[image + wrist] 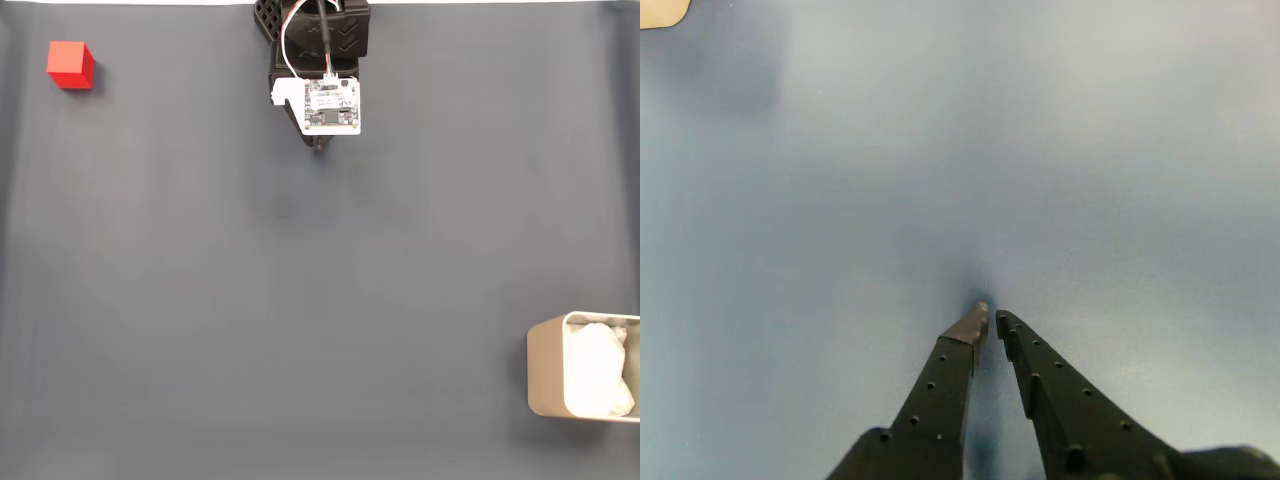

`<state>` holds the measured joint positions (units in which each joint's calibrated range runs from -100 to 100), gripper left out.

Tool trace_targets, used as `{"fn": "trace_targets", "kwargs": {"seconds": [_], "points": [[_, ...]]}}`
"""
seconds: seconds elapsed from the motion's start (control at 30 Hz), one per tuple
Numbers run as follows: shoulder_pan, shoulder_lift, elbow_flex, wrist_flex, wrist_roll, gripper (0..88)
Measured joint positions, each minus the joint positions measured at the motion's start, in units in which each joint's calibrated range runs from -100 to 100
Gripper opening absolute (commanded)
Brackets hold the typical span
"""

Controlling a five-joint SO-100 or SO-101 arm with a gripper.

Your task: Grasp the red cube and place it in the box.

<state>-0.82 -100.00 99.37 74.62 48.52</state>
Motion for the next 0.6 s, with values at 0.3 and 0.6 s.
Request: {"fn": "trace_targets", "kwargs": {"seconds": [0.3,0.6], "points": [[0.6,0.1,0.0,0.1,0.6,0.0],[0.6,0.2,0.0,0.2,0.8,0.0]]}}
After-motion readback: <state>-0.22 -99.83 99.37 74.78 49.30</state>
